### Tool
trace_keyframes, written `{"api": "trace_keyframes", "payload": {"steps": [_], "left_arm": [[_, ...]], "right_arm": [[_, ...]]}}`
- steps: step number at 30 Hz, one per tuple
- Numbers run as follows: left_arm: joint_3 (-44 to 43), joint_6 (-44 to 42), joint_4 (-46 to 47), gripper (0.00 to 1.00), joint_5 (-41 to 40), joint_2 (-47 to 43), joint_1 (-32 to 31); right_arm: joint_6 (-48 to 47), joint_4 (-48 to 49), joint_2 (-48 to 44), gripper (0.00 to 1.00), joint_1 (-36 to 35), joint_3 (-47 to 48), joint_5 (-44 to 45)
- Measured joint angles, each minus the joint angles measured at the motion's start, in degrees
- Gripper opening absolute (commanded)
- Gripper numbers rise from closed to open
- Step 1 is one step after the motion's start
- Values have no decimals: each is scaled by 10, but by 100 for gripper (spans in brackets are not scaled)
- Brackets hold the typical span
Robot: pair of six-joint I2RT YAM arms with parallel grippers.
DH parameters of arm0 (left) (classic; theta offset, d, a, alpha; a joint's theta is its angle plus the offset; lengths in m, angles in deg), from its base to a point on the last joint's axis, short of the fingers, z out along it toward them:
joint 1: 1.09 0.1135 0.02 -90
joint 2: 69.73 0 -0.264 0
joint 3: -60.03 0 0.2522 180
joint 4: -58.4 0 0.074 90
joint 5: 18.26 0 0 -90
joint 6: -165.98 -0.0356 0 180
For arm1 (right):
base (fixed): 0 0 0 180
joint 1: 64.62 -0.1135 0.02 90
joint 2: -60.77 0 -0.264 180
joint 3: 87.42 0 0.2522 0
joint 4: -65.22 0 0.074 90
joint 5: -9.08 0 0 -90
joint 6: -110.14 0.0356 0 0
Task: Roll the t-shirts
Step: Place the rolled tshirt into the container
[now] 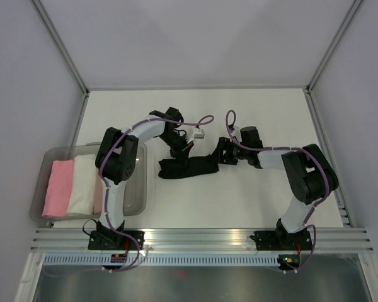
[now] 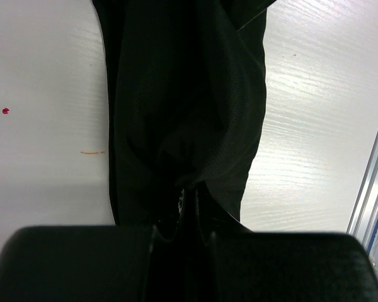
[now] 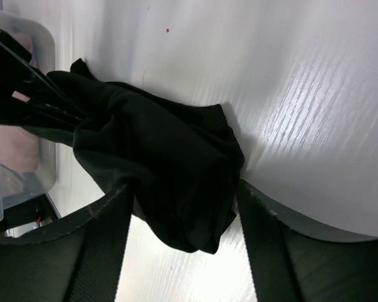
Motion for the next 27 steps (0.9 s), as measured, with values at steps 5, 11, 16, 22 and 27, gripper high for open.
{"api": "trace_keyframes", "payload": {"steps": [5, 11, 16, 22, 27], "left_arm": [[0, -9, 0, 10, -3, 0, 0], [0, -21, -2, 31, -7, 0, 1], [-10, -17, -3, 54, -28, 0, 10], [-24, 7, -5, 65, -79, -24, 34], [13, 10, -4, 98, -117, -102, 40]], "right_arm": [[16, 30, 29, 38, 0, 2, -12], [42, 42, 47, 3, 1, 2, -18], [52, 43, 47, 0, 3, 2, -18], [50, 34, 43, 0, 5, 1, -17], [48, 23, 39, 0, 5, 1, -16]]}}
